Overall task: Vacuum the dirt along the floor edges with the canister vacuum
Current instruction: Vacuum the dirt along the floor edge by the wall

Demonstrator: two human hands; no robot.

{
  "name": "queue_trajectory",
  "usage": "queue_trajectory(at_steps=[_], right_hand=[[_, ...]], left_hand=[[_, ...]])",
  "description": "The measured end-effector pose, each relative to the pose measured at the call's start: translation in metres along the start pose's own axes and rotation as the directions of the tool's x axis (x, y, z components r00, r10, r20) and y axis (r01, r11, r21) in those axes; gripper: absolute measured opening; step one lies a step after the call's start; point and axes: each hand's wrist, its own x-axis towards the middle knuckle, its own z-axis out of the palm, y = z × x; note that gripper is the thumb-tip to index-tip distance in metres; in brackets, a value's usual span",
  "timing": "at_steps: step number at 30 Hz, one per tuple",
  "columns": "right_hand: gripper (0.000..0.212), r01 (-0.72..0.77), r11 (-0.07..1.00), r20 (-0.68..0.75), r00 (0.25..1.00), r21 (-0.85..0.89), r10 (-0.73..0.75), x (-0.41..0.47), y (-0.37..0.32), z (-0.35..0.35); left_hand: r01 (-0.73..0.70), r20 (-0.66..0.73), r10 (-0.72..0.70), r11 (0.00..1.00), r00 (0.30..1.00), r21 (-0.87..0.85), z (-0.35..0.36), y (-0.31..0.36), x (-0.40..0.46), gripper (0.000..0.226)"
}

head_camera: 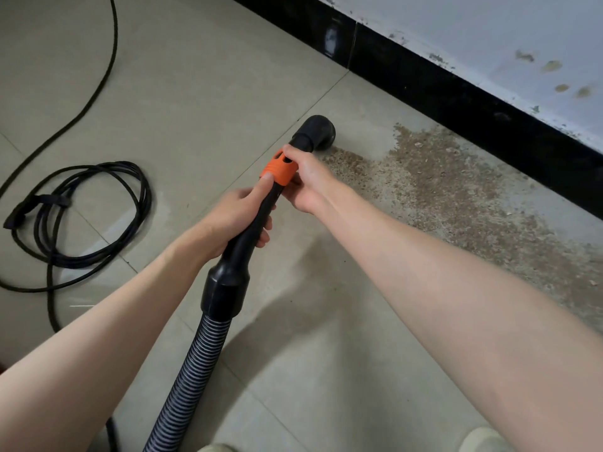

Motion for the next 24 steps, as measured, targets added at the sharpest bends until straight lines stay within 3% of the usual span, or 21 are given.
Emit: queue_trajectory(at_steps=[5,24], right_hand=[[0.02,0.004,0.999,-0.02,1.0,-0.051,-0.005,0.0,-0.003,-0.003],[0.019,0.01,1.0,-0.004,1.0,-0.015,-0.01,-0.023,-0.016,-0.076]], left_hand=[[-0.022,-0.09,0.024,0.999,0.996,0.03,0.011,0.002,-0.003,0.05],[-0.045,0.048,0.041,0.996,0.998,0.081,0.061,0.009,-0.015,0.048]])
